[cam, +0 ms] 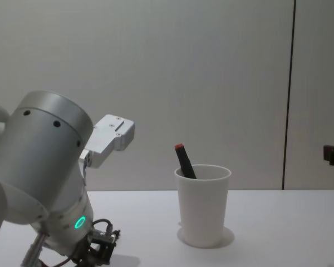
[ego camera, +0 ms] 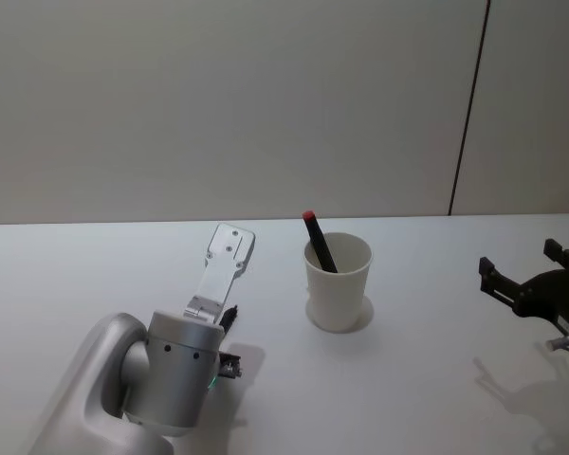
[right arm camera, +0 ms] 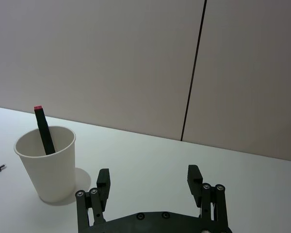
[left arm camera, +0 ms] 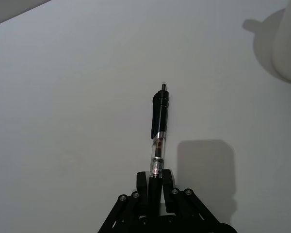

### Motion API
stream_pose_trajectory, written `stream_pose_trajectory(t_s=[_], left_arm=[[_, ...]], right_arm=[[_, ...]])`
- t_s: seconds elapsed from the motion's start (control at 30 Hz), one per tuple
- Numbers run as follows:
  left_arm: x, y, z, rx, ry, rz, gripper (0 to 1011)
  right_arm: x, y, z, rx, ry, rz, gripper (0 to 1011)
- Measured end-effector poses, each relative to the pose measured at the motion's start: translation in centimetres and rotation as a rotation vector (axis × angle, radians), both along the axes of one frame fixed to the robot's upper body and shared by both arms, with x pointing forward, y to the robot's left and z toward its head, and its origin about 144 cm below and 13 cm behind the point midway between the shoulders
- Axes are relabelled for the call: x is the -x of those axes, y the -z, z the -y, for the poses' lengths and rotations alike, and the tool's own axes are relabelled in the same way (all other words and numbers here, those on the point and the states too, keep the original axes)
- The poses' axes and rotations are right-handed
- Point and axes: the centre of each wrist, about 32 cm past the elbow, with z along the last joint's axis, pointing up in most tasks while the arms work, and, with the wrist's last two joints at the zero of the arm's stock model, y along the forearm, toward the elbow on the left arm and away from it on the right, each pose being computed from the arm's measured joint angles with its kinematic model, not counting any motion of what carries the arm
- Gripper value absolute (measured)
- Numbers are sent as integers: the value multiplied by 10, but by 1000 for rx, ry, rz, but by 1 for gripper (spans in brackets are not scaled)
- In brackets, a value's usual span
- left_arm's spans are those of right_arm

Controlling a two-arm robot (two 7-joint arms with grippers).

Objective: Place the pen into the pen holder.

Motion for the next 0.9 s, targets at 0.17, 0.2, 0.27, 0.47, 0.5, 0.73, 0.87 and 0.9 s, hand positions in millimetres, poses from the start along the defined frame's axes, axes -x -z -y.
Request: stream_pose_trajectory(t_s=[0.17,0.2,0.27,0.47,0.5,0.73,0.87,0.9], left_arm=[[-1,1,-2,1,-3,-7,137],[-1,1,-2,1,-3,-7,135],[-1,1,-2,3,-3,-9,129],[-1,1,-5,8,-5,-11,129],[-1,1,-5,8,-6,-10,129],[-3,0,-9,7,-14,7,129],[-3,-2,-12,7,-16,34,129],[-3,-2,-13,6,-15,46,129]], right_arm=[[0,0,0,0,0,0,1002],[0,0,0,0,0,0,1002],[0,0,0,0,0,0,1002],[0,0,0,0,0,0,1002],[0,0,0,0,0,0,1002],[0,0,0,0,0,0,1002],[0,0,0,0,0,0,1002],[0,0,0,0,0,0,1002]])
